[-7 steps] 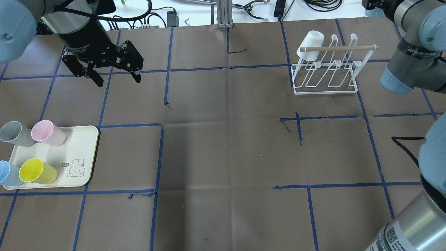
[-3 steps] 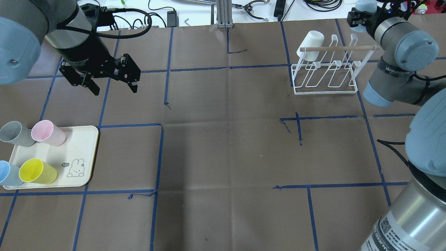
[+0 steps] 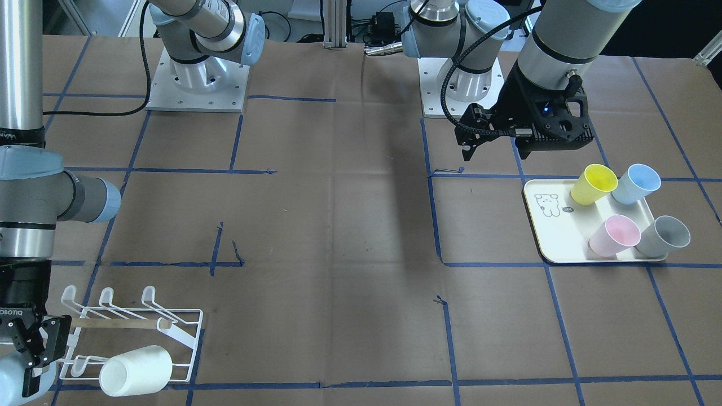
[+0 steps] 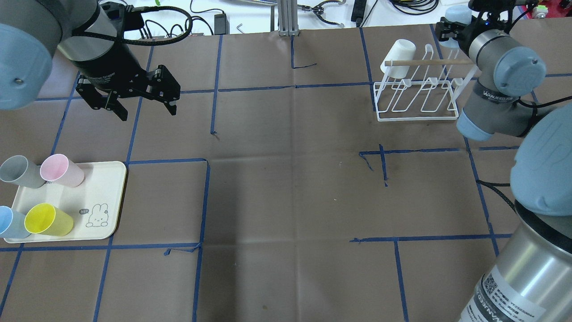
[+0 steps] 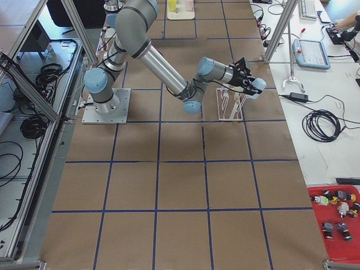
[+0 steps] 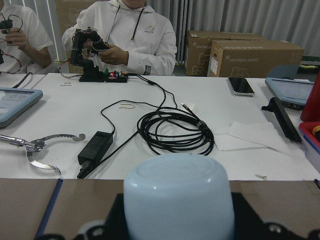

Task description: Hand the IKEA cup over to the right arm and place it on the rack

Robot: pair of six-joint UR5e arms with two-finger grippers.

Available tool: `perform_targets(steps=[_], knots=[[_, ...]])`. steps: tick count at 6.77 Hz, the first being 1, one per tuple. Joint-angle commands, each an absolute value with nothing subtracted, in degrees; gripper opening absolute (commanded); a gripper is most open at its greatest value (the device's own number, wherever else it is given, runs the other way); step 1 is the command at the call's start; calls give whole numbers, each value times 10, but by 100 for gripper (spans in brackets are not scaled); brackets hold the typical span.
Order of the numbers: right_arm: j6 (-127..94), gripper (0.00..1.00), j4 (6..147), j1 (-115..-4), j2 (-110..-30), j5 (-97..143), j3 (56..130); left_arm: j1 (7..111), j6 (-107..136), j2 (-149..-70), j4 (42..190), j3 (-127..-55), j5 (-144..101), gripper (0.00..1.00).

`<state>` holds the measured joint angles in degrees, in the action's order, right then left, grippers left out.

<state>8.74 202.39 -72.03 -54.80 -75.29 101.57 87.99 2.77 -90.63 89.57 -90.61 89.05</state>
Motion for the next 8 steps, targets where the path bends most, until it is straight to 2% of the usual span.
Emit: perform_targets(steps=[1, 2, 4, 8], knots=[[86, 9, 2022, -720, -553, -753, 1035, 881, 41, -907, 895, -906, 889, 99], [86, 16, 2021, -718, -556, -752, 1045, 881, 41, -907, 895, -907, 890, 99], [83, 99, 2019, -717, -557, -754, 1044, 881, 38, -908, 895, -907, 890, 99], [81, 100, 2015, -718, -597, -748, 1039, 882, 31, -909, 895, -905, 890, 99]])
